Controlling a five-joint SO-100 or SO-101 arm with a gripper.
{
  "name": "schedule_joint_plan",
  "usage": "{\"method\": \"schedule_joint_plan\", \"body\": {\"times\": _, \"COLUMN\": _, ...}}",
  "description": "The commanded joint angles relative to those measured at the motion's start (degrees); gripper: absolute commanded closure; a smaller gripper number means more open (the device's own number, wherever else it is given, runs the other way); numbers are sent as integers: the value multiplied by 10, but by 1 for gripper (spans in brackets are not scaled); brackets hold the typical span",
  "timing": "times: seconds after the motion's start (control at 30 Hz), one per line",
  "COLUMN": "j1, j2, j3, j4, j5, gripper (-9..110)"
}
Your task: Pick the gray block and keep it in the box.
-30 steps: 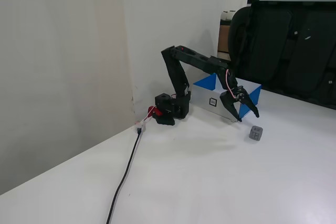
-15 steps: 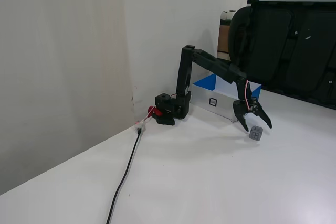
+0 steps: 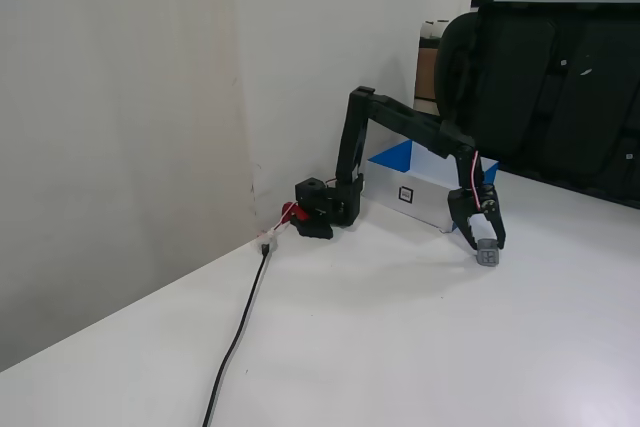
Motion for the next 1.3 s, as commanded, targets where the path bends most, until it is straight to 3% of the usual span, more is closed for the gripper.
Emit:
{"method": "schedule_joint_plan", "body": {"times": 0.0, "j1": 11, "j2": 38, "j3": -29, "j4": 18, "j5": 3, "gripper": 101}}
{"method": "schedule_joint_plan", "body": {"times": 0.57, "j1": 11, "j2": 427, "j3": 57, "j4": 70, "j5": 27, "gripper": 101}}
{"method": "schedule_joint_plan", "body": {"times": 0.73, "j1": -119, "j2": 446, "j3": -99, "j4": 185, "j5": 28, "gripper": 101}}
{"method": "schedule_joint_plan", "body": {"times": 1.27, "j1": -387, "j2": 569, "j3": 149, "j4": 83, "j5": 10, "gripper": 101}}
